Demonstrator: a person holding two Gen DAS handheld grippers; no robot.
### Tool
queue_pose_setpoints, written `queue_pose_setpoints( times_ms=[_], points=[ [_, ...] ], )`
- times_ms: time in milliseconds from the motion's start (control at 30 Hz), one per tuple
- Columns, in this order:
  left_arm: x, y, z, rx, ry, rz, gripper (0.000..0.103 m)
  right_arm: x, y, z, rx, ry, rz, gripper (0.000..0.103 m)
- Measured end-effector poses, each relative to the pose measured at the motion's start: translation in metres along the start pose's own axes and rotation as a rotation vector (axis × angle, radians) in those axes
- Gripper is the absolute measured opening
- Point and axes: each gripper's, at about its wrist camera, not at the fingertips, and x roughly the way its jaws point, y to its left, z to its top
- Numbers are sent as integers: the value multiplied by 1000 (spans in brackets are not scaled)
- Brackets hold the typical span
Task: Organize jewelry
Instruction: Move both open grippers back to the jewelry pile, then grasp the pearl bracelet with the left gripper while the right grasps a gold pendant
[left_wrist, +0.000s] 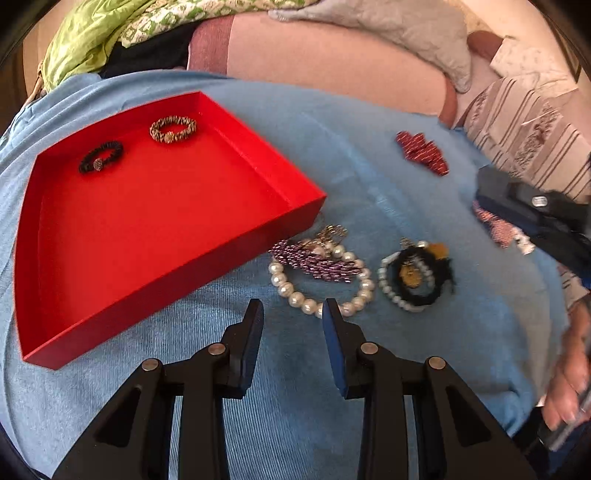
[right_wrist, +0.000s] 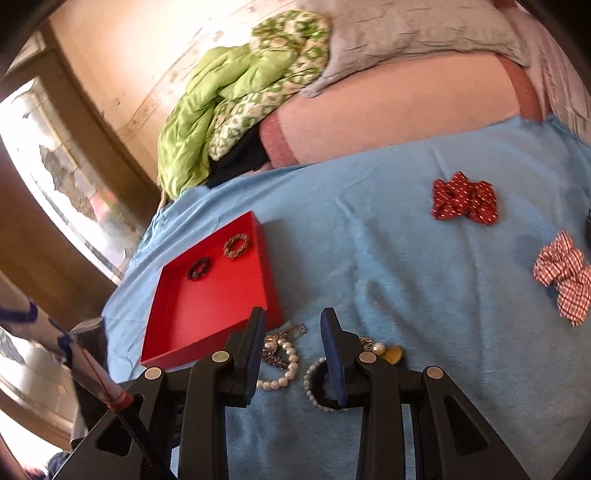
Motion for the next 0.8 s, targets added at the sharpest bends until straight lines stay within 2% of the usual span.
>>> queue_pose_setpoints(
  times_ms=[33,133,333,367,400,433,500,667,800],
  points=[
    [3,1,-1,-7,-2,9,32,1,1,0,-3,1,5,34],
    [9,3,4,-33,-14,-32,32,5,-1,0,-2,6,4,34],
    [22,-6,8,0,-24,12,33,10,0,-2,-3,20,-2,34],
    [21,-9,8,18,-26,17,30,10,0,-3,-5,20,-3,34],
    [20,-12,7,36,-21,7,16,10,0,-3,-5,18,-3,34],
    [19,-13,6,45,-17,-12,9,9,-1,-3,-2,16,-1,34],
    [10,-18,1,59,3,-104,9,9,-2,-2,3,15,1,34],
    [-42,-29,-3,151,-123,-239,9,6,-2,-2,6,1,4,34],
    [-74,-28,-4,202,-175,-283,9,8,-1,-4,4,13,3,34]
  ],
)
